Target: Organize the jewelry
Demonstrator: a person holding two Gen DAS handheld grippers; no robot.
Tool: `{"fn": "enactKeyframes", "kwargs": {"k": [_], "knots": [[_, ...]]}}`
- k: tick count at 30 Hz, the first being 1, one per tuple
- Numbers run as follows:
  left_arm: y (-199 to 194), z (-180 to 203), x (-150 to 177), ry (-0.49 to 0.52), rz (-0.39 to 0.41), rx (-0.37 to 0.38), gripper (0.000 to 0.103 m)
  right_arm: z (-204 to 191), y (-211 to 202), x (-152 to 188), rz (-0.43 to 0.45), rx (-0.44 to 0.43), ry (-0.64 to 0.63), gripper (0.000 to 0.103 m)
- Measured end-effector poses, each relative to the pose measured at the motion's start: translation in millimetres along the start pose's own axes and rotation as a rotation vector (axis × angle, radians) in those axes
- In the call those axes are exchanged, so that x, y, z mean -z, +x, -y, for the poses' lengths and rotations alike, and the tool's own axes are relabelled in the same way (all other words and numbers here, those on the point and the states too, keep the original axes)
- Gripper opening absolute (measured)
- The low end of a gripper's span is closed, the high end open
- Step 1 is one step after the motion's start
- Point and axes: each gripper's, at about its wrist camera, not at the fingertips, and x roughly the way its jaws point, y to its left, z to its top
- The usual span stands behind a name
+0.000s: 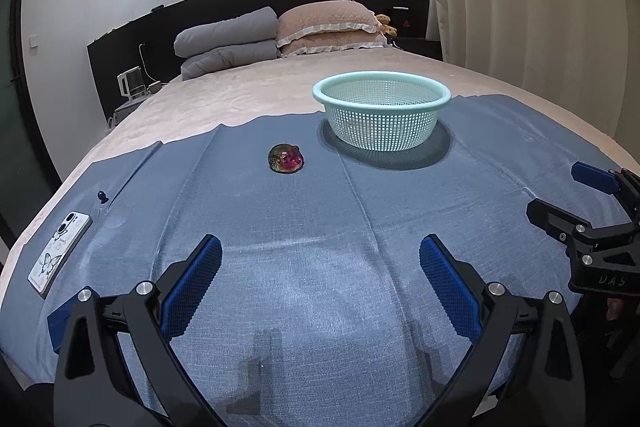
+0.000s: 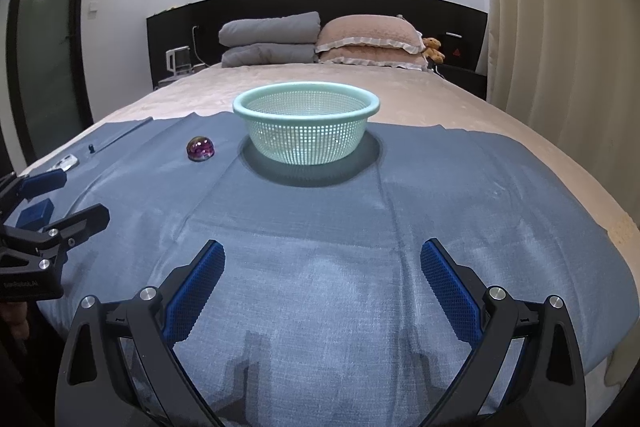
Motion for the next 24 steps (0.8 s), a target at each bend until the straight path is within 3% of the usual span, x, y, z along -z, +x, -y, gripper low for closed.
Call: {"fn": "enactKeyframes", "kwargs": {"k": [24], "knots": [[2.8,4.2,2.2,0.017,-0.012,-0.001,0.097,-1.5,3.0,0.5,-0.017,0.001,-0.003,0.094]]}}
